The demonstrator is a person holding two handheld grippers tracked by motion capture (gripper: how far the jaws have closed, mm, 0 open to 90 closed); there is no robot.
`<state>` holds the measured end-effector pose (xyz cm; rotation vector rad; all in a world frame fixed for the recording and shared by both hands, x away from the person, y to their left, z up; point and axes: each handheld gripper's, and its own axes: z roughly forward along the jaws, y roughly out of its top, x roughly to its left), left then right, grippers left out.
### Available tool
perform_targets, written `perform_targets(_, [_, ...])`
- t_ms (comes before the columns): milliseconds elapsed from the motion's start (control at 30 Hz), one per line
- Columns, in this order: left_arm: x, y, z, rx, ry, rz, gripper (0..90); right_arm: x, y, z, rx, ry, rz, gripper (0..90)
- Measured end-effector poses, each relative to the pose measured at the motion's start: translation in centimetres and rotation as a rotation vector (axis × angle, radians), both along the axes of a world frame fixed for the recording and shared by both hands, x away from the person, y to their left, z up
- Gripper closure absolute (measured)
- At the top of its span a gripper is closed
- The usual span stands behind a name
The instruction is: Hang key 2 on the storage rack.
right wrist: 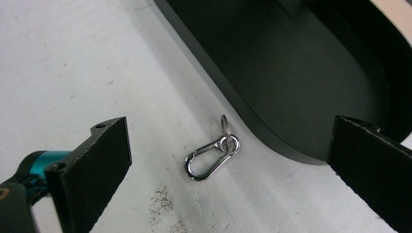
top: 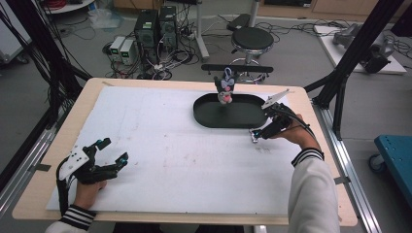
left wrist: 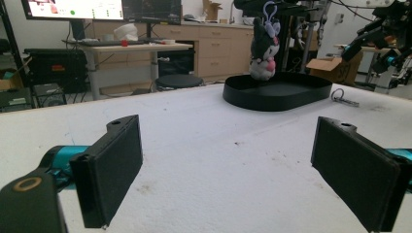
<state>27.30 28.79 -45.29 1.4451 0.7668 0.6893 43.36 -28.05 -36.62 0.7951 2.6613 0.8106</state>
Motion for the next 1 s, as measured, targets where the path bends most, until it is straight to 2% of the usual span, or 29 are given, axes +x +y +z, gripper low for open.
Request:
perform_targets(233, [0.0,0.0,0.0,0.0,-0.001,0.001,11.8,0.3,0.5,-0.9,-0.048,0.023,0.03,4.9])
perform_targets(433, [0.0,0.0,0.0,0.0,0.0,0.0,11.8,0.7,1.0,-1.8,-0.07,0.059,0.045,6.9])
perform_targets(500, [0.0,0.0,0.0,0.0,-0.001,0.0,11.8,0.7,1.2,-2.0,-0.075,0.076,0.056,10.3])
perform_targets(533, [0.0,0.0,0.0,0.001,-0.001,0.0,11.8,0.8,1.2,-2.1,-0.083,0.079,0.061,14.8])
perform_targets(733, [0.0,0.0,0.0,0.0,0.0,0.0,11.8,1.2,1.3,-2.6,-0.099,0.097,0.054,17.1])
perform_targets(1000, [0.0,0.0,0.0,-0.001,0.001,-0.001,11.8,1.6,1.3,-3.1,-0.121,0.123,0.054,33.0])
